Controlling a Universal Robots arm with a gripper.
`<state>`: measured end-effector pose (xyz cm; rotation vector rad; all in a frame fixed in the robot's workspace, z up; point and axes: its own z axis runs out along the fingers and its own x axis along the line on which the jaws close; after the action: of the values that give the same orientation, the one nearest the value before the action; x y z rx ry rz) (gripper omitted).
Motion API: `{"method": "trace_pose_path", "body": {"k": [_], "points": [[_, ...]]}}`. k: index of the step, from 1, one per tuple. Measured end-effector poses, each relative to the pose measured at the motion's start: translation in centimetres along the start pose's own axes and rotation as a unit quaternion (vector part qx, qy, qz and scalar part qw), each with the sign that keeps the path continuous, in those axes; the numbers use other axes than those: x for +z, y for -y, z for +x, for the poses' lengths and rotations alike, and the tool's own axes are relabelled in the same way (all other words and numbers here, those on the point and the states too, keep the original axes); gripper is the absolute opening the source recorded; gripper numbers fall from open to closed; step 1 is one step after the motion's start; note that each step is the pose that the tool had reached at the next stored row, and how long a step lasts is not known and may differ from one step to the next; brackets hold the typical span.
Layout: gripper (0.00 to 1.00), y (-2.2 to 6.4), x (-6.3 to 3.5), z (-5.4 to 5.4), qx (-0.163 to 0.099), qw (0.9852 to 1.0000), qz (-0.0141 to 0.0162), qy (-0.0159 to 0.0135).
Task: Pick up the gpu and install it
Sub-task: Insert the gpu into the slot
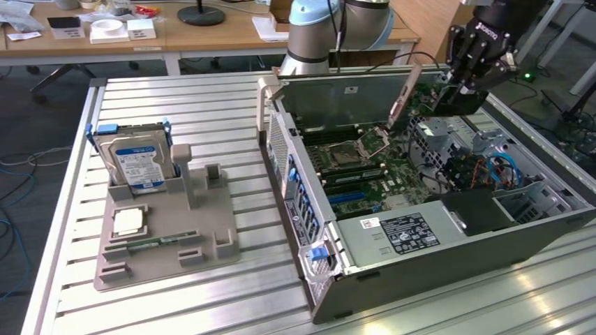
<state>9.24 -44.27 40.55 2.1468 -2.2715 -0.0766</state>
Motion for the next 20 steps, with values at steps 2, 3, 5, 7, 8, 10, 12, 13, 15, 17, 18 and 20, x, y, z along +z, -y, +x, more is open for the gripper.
{"method": "trace_pose_path", "body": {"k": [2, 3, 5, 7, 8, 10, 12, 13, 15, 17, 18, 20], "points": [[0.26, 0.0, 0.01, -0.01, -0.013, 0.9999, -0.0003, -0.0006], [0.26, 0.0, 0.01, -0.02, -0.017, 0.9999, -0.0004, -0.0008], [0.26, 0.0, 0.01, -0.02, -0.019, 0.9998, -0.0005, -0.0009], [0.26, 0.0, 0.01, -0.02, -0.02, 0.9998, -0.0005, -0.001], [0.26, 0.0, 0.01, -0.02, -0.02, 0.9998, -0.0005, -0.0009], [0.26, 0.0, 0.01, -0.02, -0.02, 0.9998, -0.0005, -0.0009], [0.26, 0.0, 0.01, -0.02, -0.022, 0.9998, -0.0005, -0.001], [0.26, 0.0, 0.02, -0.02, -0.027, 0.9996, -0.0006, -0.0012], [0.26, 0.0, 0.04, -0.02, -0.042, 0.9991, -0.001, -0.0019], [0.26, 0.0, 0.04, -0.02, -0.05, 0.9988, -0.0011, -0.0024], [0.26, 0.0, 0.04, -0.02, -0.05, 0.9987, -0.0012, -0.0024], [0.26, 0.0, 0.04, -0.02, -0.05, 0.9987, -0.0011, -0.0023]]}}
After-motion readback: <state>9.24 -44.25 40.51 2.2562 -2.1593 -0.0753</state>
